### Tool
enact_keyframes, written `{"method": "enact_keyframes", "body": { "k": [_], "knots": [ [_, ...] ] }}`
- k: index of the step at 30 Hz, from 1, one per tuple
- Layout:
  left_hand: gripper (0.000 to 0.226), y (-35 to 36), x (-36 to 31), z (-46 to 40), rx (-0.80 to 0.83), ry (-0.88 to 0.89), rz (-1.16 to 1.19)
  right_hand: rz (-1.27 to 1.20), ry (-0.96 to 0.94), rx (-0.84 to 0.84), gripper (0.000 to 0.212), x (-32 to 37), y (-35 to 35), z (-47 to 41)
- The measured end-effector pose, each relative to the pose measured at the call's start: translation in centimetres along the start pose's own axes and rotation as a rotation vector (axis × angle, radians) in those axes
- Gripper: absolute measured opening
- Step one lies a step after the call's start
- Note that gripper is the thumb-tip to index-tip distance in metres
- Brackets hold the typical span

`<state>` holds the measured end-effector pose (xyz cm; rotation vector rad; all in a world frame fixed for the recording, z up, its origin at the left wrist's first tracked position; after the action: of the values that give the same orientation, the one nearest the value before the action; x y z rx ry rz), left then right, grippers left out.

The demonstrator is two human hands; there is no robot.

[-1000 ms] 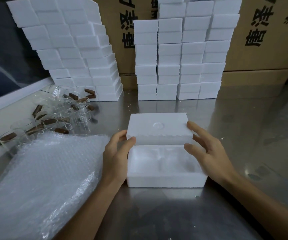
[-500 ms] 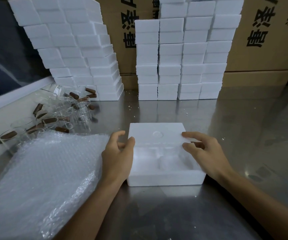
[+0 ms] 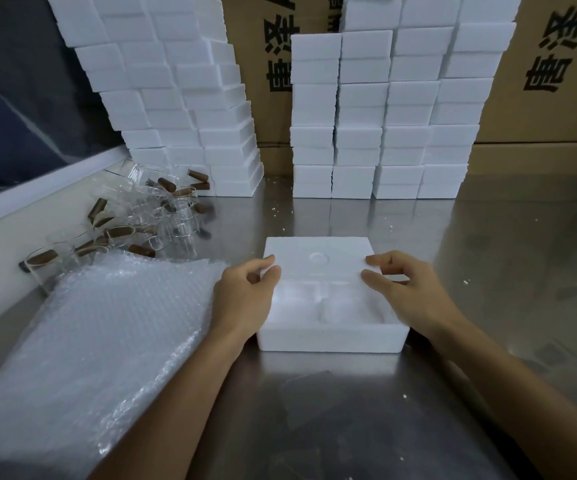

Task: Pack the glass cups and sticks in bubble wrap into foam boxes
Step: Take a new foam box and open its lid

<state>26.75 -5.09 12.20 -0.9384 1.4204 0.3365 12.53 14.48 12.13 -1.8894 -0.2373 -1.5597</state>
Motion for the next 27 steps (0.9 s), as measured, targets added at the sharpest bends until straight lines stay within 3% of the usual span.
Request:
{"method": "enact_keyframes", "body": {
  "k": [5, 9, 17, 22, 27],
  "knots": [
    [0.026, 0.03, 0.24, -0.23, 0.007, -0.003, 0.021, -0.052, -0.009, -0.051, 0.019, -0.19, 0.02, 0.42],
    [0.026, -0.45, 0.31, -0.75, 0.11, -0.074, 0.169, -0.221, 0.036, -0.078, 0.013, -0.14, 0.04, 0.24],
    [0.033, -0.12, 0.42, -0.06, 0.144, 0.001, 0.065, -0.272, 0.061, -0.123, 0.018, -0.08, 0.32, 0.64],
    [0.04, -0.3, 0.59, -0.25, 0.262, 0.003, 0.018, -0.246, 0.084, -0.134, 0.032, 0.3, 0.26, 0.98],
    [0.038, -0.24, 0.67, -0.12, 0.223, 0.024, -0.021, -0.226, 0.107, -0.173, 0.025, 0.39, 0.58, 1.1]
  ]
}}
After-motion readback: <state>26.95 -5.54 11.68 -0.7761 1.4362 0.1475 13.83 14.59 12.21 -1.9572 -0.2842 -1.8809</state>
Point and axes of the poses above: each hand's wrist, its own z-axis away from the middle knuckle, its own y-axis out of the palm, x = y × z, the point moved 1 cm from there along -z, towards the middle knuckle, and after that the axes turned 7 degrees about x, right-handed, at the moved point
